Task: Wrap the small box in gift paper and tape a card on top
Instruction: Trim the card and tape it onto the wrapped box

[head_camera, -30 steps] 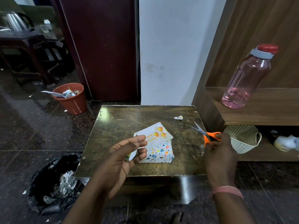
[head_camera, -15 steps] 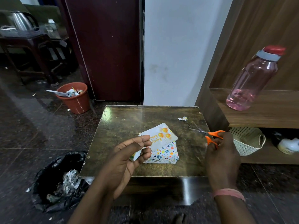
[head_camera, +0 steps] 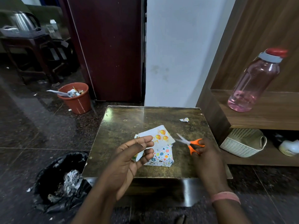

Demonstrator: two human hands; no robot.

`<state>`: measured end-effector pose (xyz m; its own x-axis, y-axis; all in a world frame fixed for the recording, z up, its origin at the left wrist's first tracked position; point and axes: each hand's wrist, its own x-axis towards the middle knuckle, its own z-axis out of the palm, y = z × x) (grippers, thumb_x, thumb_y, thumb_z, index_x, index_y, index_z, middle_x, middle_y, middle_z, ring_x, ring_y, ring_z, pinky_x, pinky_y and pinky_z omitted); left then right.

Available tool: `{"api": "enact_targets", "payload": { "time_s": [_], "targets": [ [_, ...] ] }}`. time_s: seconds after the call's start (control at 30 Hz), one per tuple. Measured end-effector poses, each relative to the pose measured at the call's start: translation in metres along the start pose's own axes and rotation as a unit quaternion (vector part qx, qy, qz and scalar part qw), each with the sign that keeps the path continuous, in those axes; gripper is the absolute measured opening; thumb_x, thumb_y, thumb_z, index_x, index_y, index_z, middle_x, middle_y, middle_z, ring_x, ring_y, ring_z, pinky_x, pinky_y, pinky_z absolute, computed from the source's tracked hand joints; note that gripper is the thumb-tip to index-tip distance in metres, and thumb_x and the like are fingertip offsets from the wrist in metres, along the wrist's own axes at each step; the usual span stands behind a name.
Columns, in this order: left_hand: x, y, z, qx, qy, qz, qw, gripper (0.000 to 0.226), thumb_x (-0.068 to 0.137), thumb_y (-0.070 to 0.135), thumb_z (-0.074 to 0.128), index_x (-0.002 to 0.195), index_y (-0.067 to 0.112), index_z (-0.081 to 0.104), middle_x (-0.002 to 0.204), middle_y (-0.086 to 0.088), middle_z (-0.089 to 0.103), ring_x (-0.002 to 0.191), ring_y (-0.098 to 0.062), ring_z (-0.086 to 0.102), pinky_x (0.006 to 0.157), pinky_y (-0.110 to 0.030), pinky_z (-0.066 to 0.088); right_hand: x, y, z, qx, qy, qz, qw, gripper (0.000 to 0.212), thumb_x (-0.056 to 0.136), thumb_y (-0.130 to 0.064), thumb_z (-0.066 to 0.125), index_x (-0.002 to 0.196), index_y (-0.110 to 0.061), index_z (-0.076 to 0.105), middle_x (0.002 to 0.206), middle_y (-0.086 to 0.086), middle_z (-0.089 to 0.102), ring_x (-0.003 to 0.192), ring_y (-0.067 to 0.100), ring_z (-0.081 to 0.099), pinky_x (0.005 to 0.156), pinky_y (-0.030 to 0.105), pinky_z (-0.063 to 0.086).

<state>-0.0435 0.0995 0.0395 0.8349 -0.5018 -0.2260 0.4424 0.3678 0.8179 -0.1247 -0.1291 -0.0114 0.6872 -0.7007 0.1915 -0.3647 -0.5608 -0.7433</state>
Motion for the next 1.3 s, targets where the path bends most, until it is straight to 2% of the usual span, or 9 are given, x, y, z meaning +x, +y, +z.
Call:
{"api": "enact_targets", "payload": {
  "time_s": [0.27, 0.33, 0.43, 0.57, 0.67, 0.77, 0.9, 1.1, 1.3],
  "targets": [
    [0.001, -0.001, 0.000, 0.004, -0.001, -0.002, 1.000, 0.027, 0.094, 0.005, 0.059, 0.114, -0.002, 0.076, 0.118, -0.025, 0.072, 0.093, -0.023, 0.070, 0.081, -0.028, 0.061, 0.011, 0.004, -0.008, 0.084, -0.028, 0.094, 0.992, 0.025, 0.087, -0.013, 0.075, 0.083, -0.027, 0.055, 0.083, -0.005, 0.071, 0.081, 0.016, 0.069, 0.075, 0.031, 0.049],
    [0.001, -0.001, 0.001, 0.007, -0.001, -0.002, 1.000, 0.028, 0.091, 0.007, 0.061, 0.113, -0.002, 0.076, 0.117, -0.025, 0.072, 0.092, -0.022, 0.070, 0.080, -0.028, 0.061, 0.017, 0.007, -0.010, 0.127, -0.046, 0.136, 0.981, 0.013, 0.085, -0.012, 0.076, 0.087, -0.017, 0.065, 0.083, 0.002, 0.074, 0.072, 0.013, 0.067, 0.066, 0.029, 0.046],
    [0.001, -0.001, 0.001, 0.003, 0.003, 0.000, 1.000, 0.028, 0.090, 0.007, 0.061, 0.112, -0.002, 0.076, 0.116, -0.024, 0.072, 0.091, -0.023, 0.070, 0.078, -0.028, 0.061, 0.020, 0.002, -0.014, 0.287, -0.042, 0.183, 0.939, 0.015, 0.085, -0.004, 0.075, 0.098, -0.007, 0.067, 0.081, 0.007, 0.073, 0.054, 0.007, 0.054, 0.049, 0.019, 0.040],
    [0.003, -0.001, 0.000, 0.000, 0.009, 0.008, 1.000, 0.032, 0.085, 0.009, 0.067, 0.113, -0.003, 0.076, 0.114, -0.024, 0.073, 0.090, -0.022, 0.071, 0.076, -0.027, 0.061, 0.021, -0.007, -0.023, 0.463, -0.001, 0.181, 0.867, 0.027, 0.090, 0.004, 0.066, 0.115, 0.001, 0.059, 0.085, 0.014, 0.071, 0.055, 0.012, 0.049, 0.040, 0.018, 0.039],
    [0.005, 0.001, -0.002, -0.020, 0.037, 0.044, 0.998, 0.034, 0.082, 0.008, 0.068, 0.114, -0.005, 0.074, 0.108, -0.022, 0.073, 0.089, -0.023, 0.071, 0.077, -0.027, 0.061, 0.018, -0.013, -0.020, 0.458, -0.010, 0.149, 0.877, 0.021, 0.093, 0.002, 0.063, 0.111, -0.006, 0.057, 0.098, 0.017, 0.077, 0.062, 0.016, 0.059, 0.048, 0.023, 0.044],
    [0.006, 0.007, -0.008, -0.049, 0.103, 0.099, 0.989, 0.029, 0.095, 0.006, 0.056, 0.118, -0.005, 0.070, 0.103, -0.017, 0.073, 0.093, -0.023, 0.070, 0.084, -0.028, 0.062, 0.014, -0.020, -0.008, 0.412, -0.036, 0.112, 0.904, 0.025, 0.087, -0.008, 0.075, 0.103, -0.017, 0.058, 0.100, 0.011, 0.078, 0.086, 0.023, 0.071, 0.063, 0.029, 0.052],
    [0.006, 0.012, -0.012, -0.025, 0.198, 0.138, 0.970, 0.025, 0.101, 0.004, 0.053, 0.118, 0.000, 0.070, 0.104, -0.013, 0.074, 0.103, -0.024, 0.068, 0.098, -0.033, 0.056, 0.004, -0.032, 0.006, 0.402, -0.086, 0.081, 0.908, 0.027, 0.093, -0.004, 0.070, 0.110, -0.018, 0.055, 0.112, -0.003, 0.076, 0.107, 0.004, 0.070, 0.093, 0.030, 0.053],
    [0.006, 0.006, -0.009, -0.009, 0.218, 0.105, 0.970, 0.024, 0.100, 0.009, 0.057, 0.118, 0.006, 0.072, 0.113, -0.012, 0.077, 0.113, -0.023, 0.072, 0.103, -0.037, 0.052, -0.006, -0.038, 0.015, 0.385, -0.155, 0.057, 0.908, 0.027, 0.097, -0.004, 0.064, 0.111, -0.025, 0.055, 0.113, -0.019, 0.075, 0.111, 0.000, 0.067, 0.095, 0.032, 0.051],
    [0.009, -0.002, -0.008, -0.045, 0.207, 0.085, 0.974, 0.027, 0.100, 0.008, 0.057, 0.122, -0.003, 0.069, 0.123, -0.026, 0.070, 0.122, -0.037, 0.066, 0.104, -0.040, 0.052, -0.005, -0.036, 0.017, 0.405, -0.167, 0.067, 0.896, 0.027, 0.096, -0.003, 0.064, 0.118, -0.016, 0.053, 0.124, -0.003, 0.073, 0.120, 0.013, 0.066, 0.095, 0.029, 0.055]
  ]
}}
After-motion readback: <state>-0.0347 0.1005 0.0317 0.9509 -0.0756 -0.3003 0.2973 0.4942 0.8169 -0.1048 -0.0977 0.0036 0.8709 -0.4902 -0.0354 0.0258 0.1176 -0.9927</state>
